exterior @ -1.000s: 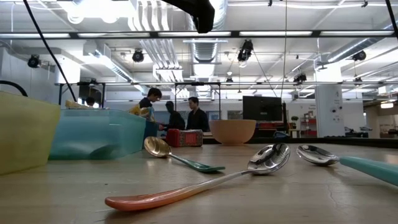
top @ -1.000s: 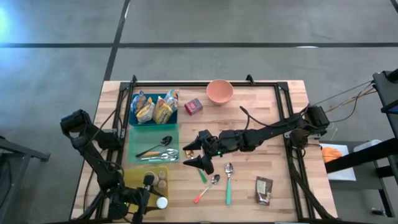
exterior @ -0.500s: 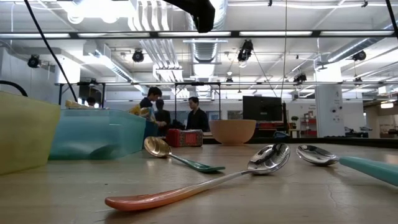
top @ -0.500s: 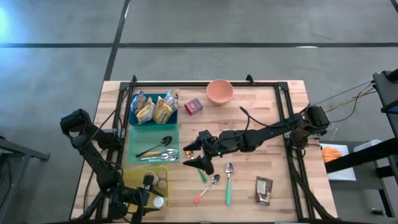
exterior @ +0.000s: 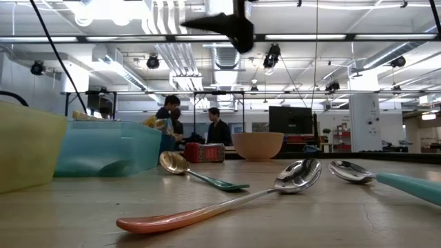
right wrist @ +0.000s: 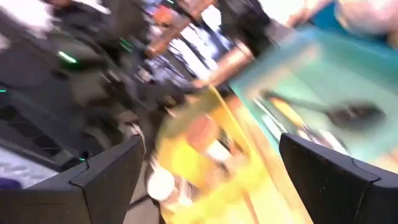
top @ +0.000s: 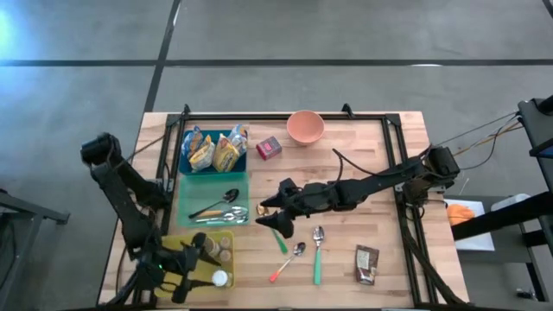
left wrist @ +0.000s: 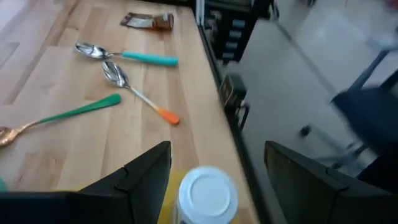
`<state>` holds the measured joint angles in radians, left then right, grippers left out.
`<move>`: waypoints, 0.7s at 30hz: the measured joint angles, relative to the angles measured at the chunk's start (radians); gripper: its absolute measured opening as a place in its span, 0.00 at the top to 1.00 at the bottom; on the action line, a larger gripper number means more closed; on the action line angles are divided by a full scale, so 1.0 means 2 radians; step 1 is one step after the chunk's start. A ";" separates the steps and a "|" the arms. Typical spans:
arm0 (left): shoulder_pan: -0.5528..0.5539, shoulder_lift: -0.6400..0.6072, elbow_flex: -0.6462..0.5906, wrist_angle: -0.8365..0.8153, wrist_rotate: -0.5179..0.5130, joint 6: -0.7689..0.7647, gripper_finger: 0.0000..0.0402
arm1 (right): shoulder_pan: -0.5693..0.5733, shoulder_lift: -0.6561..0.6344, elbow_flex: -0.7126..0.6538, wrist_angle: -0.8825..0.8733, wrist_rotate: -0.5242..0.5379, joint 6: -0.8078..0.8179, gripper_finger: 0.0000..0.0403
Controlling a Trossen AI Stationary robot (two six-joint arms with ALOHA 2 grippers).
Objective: Pick & Place Food Item
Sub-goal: Put the light blue spoon into the light blue bin
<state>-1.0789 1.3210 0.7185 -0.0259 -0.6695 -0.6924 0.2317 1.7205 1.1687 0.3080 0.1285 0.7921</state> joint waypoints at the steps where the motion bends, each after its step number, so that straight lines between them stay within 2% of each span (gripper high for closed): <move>1: 0.004 -0.013 0.000 -0.005 0.003 -0.011 0.34 | 0.001 -0.005 0.000 -0.027 0.002 0.016 0.08; 6: 0.041 -0.074 0.000 -0.025 0.036 -0.069 0.34 | 0.014 -0.023 0.005 -0.148 0.011 0.101 0.08; 11: 0.084 -0.120 0.001 -0.042 0.064 -0.091 0.34 | 0.030 -0.037 0.023 -0.259 0.039 0.205 0.08; 21: 0.148 -0.165 0.001 -0.066 0.120 -0.129 0.34 | 0.069 -0.018 0.058 -0.447 0.043 0.387 0.08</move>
<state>-0.7826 0.9903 0.7212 -0.1575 -0.4298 -0.9512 0.3706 1.6847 1.2850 -0.5855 0.2137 1.5657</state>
